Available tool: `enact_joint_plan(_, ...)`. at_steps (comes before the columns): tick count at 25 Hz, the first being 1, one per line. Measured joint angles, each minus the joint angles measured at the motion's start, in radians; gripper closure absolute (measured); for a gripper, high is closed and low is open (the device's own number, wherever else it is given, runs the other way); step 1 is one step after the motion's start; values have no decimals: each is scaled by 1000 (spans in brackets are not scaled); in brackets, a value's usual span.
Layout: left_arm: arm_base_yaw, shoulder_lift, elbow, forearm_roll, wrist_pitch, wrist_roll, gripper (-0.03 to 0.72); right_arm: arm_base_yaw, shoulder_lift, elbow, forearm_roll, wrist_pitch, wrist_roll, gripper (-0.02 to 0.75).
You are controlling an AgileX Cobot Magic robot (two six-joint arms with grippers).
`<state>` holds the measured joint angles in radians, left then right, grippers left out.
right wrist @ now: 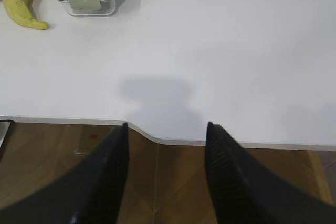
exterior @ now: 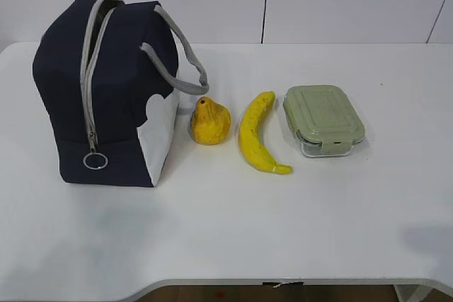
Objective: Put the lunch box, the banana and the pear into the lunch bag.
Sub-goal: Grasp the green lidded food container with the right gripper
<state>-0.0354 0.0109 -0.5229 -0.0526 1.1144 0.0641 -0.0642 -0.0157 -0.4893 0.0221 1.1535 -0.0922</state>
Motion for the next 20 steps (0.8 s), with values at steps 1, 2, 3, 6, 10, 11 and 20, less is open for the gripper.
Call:
enact_joint_plan(1,0,0,0,0,0,0,452,0,0,0,0,0,0,350)
enact_joint_plan(2,0,0,0,0,0,0,452,0,0,0,0,0,0,350)
enact_joint_plan(3,0,0,0,0,0,0,452,0,0,0,0,0,0,350)
enact_joint_plan(6,0,0,0,0,0,0,452,0,0,0,8,0,0,350)
enact_joint_plan(10,0,0,0,0,0,0,452,0,0,-11,40,6,0,350)
enact_joint_plan(11,0,0,0,0,0,0,452,0,4,-16,51,8,0,350)
enact_joint_plan(20,0,0,0,0,0,0,452,0,240,-22,174,-38,74,350)
